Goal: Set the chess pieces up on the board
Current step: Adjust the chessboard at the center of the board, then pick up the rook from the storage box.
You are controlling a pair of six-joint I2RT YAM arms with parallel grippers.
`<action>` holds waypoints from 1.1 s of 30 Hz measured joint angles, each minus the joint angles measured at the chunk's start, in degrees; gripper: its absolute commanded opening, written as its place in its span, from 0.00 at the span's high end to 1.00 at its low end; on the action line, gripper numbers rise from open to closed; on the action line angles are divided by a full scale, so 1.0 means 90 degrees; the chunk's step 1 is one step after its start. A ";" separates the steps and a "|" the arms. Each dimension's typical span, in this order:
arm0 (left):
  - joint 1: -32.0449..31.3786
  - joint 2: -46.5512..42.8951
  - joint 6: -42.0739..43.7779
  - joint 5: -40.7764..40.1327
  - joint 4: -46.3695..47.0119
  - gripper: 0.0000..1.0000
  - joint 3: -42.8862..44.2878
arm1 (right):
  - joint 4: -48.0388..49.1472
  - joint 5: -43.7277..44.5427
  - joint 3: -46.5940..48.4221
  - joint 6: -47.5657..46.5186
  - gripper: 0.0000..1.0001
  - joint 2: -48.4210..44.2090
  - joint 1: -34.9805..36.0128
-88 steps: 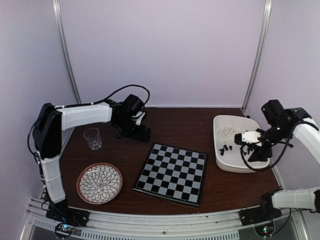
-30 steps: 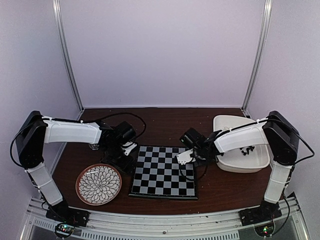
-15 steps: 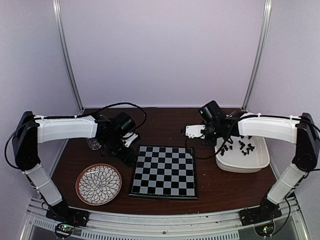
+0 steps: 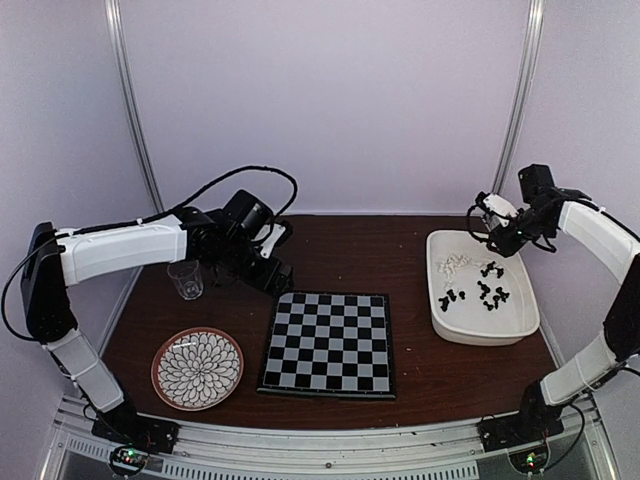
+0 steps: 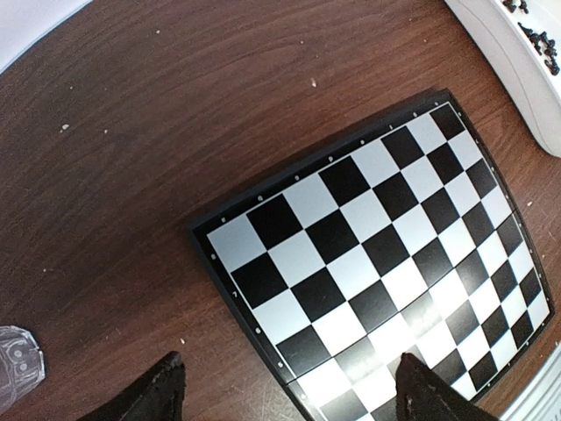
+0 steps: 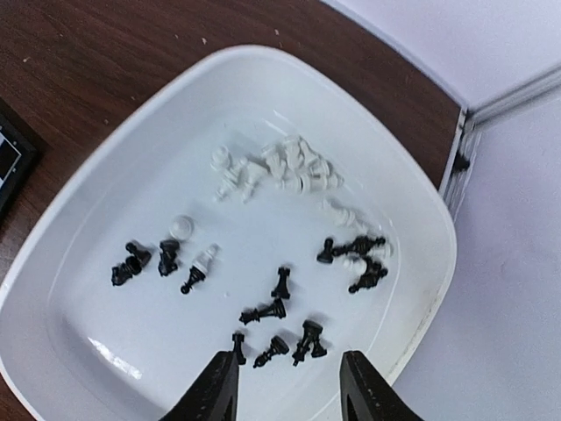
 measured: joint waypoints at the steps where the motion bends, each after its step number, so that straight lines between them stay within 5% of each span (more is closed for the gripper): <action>1: -0.0002 0.0032 -0.0002 0.0002 0.0036 0.17 0.0027 | -0.0153 -0.0109 0.0000 0.0087 0.54 0.0085 -0.0253; 7: 0.0000 0.0185 -0.0080 0.0153 0.0284 0.17 0.0044 | -0.0957 -0.0619 -0.0002 0.0427 0.50 0.0957 -0.1195; 12: 0.0000 0.0255 -0.0158 0.0289 0.0386 0.17 0.0032 | -0.1341 -0.0794 0.0005 0.0517 0.57 0.1547 -0.1508; 19: 0.0000 0.0267 -0.0250 0.0376 0.0486 0.17 -0.0046 | -0.1486 -0.0899 0.0525 0.0629 0.70 0.2149 -0.1440; 33: -0.0002 0.0267 -0.0333 0.0396 0.0486 0.17 -0.0131 | -0.1608 -0.0418 0.0690 0.0571 0.66 0.2788 -0.0789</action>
